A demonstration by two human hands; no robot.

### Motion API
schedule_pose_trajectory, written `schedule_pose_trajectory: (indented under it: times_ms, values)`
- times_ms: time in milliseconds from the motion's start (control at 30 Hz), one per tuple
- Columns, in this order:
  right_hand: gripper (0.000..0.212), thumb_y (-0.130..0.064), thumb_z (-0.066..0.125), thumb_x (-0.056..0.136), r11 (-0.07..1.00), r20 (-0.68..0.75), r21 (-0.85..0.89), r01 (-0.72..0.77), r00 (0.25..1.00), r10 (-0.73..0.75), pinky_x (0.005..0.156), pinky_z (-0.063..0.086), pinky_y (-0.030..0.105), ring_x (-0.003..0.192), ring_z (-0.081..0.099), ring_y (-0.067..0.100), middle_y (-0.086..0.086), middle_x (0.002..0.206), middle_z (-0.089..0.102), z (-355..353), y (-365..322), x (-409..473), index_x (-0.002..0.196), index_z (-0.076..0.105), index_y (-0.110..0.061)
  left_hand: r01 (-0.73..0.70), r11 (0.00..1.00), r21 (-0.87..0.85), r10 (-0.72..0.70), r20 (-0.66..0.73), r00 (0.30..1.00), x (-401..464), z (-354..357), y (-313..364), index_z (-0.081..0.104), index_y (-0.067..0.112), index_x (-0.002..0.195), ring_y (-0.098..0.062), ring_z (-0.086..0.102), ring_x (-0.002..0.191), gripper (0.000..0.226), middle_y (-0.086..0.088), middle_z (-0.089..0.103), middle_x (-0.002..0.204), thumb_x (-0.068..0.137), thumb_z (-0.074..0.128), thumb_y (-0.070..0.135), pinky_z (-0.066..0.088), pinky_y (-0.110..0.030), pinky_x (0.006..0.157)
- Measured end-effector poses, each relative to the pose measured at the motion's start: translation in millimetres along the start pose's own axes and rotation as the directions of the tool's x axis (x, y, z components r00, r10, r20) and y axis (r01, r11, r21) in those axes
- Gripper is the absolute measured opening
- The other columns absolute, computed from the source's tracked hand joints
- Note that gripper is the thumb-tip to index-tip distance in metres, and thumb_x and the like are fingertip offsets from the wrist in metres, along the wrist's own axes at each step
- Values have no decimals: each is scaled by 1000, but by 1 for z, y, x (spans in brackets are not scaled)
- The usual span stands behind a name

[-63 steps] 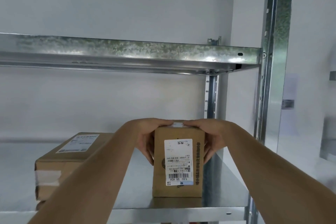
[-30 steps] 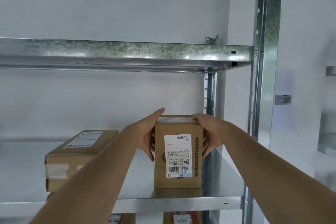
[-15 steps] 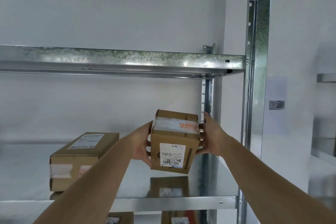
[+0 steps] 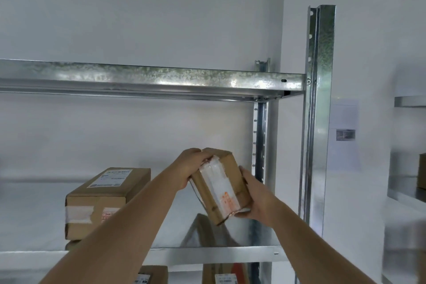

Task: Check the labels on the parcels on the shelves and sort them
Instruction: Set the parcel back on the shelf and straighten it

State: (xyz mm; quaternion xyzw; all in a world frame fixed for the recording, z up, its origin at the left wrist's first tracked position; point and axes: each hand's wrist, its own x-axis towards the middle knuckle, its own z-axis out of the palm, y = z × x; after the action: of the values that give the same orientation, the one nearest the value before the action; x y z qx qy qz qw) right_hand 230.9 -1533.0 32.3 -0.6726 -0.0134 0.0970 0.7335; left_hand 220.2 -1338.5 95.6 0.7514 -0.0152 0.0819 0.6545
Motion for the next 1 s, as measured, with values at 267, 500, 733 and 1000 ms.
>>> schedule_pose_trajectory:
  times_ms: [267,500,733,1000]
  values:
    - [68,-78,50,82,992,119,124,36,992,-51,101,54,51,113,67,33,8,122,72,21,29,-14,125,62,-26,-56,995,89,53,27,998,15,24,-5,60,12,135,-22,66,90,55,-15,63,120,87,61,-13,58,-34,82]
    - [35,-50,53,100,981,6,183,65,998,-68,91,57,48,108,66,33,9,118,69,5,25,-21,119,60,-22,-62,998,-30,61,-26,998,17,25,-14,51,10,145,-29,51,131,51,-13,51,146,95,53,-5,47,-38,108]
    - [32,-38,50,104,944,-131,319,86,990,-46,99,53,60,110,68,39,19,116,72,-26,49,-10,122,61,-14,183,924,337,-168,-72,983,2,3,-74,56,0,129,-29,58,116,72,-14,59,131,90,65,60,46,-41,105]
    - [31,-12,42,107,994,-226,-112,11,973,-36,91,59,53,92,75,35,14,95,78,-30,55,0,111,72,-10,202,960,-196,-170,166,971,5,19,-98,69,24,130,-27,63,125,57,-4,72,126,103,36,62,39,-48,117]
